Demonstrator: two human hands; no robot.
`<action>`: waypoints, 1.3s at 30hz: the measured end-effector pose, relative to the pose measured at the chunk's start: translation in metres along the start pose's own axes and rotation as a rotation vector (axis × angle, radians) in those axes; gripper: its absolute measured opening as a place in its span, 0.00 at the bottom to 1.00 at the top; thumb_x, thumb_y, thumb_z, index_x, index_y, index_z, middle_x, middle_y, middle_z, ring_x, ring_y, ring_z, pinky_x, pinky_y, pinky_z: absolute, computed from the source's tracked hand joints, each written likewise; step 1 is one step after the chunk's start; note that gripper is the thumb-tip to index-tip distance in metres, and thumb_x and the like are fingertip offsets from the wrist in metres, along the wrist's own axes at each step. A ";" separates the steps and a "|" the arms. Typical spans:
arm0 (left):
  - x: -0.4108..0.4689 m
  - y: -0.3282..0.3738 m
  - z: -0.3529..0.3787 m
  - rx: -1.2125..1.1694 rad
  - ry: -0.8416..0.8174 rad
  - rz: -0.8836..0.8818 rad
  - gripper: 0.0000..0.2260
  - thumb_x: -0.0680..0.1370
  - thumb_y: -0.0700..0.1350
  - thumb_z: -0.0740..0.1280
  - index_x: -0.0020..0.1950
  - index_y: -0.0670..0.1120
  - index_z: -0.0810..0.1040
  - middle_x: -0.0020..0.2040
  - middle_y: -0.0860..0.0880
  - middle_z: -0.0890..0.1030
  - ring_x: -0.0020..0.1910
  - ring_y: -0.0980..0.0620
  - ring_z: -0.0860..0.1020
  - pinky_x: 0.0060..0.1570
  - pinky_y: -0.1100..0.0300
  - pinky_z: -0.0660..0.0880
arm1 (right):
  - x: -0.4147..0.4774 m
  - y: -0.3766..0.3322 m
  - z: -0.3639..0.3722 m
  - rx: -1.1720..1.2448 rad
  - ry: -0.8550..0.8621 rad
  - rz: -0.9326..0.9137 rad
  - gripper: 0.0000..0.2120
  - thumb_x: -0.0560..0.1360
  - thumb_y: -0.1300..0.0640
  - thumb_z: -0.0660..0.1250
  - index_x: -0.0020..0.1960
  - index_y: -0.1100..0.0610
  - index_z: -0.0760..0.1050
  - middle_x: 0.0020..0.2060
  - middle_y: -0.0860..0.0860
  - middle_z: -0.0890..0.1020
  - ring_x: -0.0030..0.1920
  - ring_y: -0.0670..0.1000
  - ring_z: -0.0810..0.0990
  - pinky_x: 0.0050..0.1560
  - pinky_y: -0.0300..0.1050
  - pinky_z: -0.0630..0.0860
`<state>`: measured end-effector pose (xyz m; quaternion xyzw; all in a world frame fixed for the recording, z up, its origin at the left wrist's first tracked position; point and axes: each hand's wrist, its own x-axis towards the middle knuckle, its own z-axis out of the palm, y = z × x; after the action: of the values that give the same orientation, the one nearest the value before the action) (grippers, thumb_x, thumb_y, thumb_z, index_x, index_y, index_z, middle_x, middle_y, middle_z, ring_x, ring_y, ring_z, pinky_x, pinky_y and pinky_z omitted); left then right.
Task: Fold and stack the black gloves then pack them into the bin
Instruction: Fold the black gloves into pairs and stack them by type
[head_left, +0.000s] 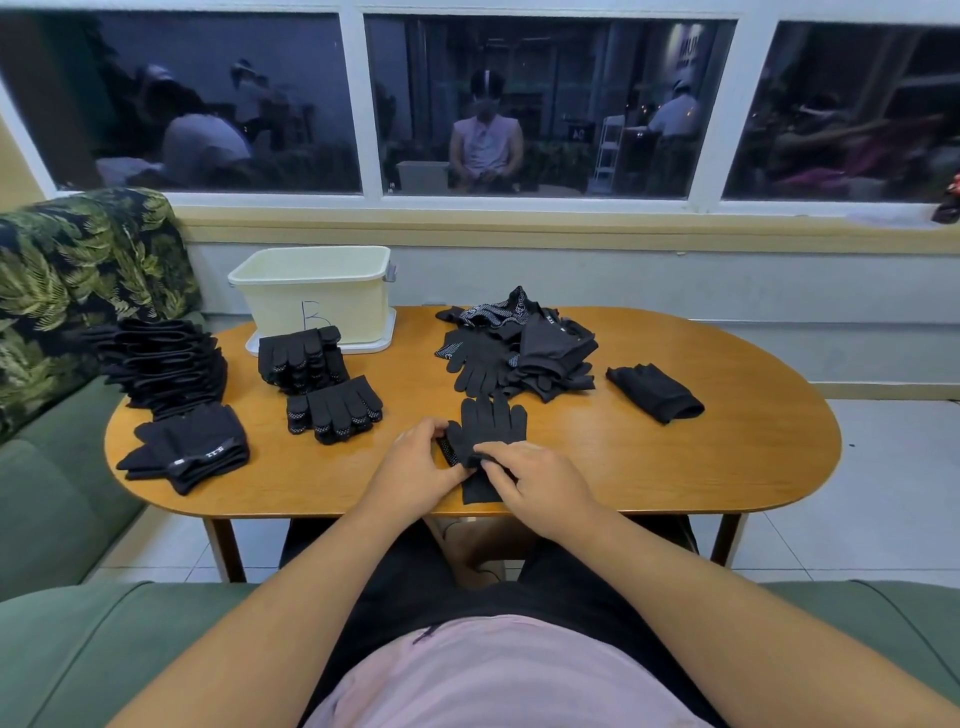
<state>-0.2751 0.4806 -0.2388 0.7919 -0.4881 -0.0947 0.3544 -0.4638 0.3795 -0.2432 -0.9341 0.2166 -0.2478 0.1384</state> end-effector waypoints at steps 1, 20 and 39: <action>0.000 0.000 0.000 -0.003 -0.006 -0.001 0.33 0.74 0.60 0.78 0.75 0.51 0.72 0.70 0.54 0.78 0.69 0.54 0.74 0.67 0.58 0.73 | 0.001 0.000 0.000 -0.002 -0.014 0.009 0.18 0.87 0.45 0.59 0.74 0.46 0.77 0.60 0.47 0.86 0.62 0.47 0.81 0.59 0.49 0.81; -0.003 -0.005 -0.009 0.003 0.002 0.043 0.18 0.87 0.42 0.59 0.77 0.49 0.75 0.73 0.52 0.73 0.73 0.52 0.70 0.70 0.62 0.64 | 0.002 0.002 -0.005 0.002 -0.087 0.032 0.25 0.81 0.32 0.61 0.65 0.45 0.85 0.67 0.41 0.84 0.69 0.41 0.77 0.70 0.44 0.75; -0.008 -0.006 -0.005 0.165 -0.217 0.224 0.31 0.77 0.71 0.63 0.75 0.57 0.73 0.74 0.59 0.73 0.73 0.53 0.71 0.76 0.45 0.68 | 0.057 0.023 0.001 -0.124 -0.436 0.005 0.30 0.88 0.41 0.54 0.87 0.49 0.56 0.86 0.49 0.56 0.86 0.51 0.51 0.85 0.53 0.51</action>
<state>-0.2729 0.4907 -0.2406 0.7442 -0.6148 -0.0992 0.2417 -0.4267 0.3329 -0.2295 -0.9718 0.1985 -0.0261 0.1247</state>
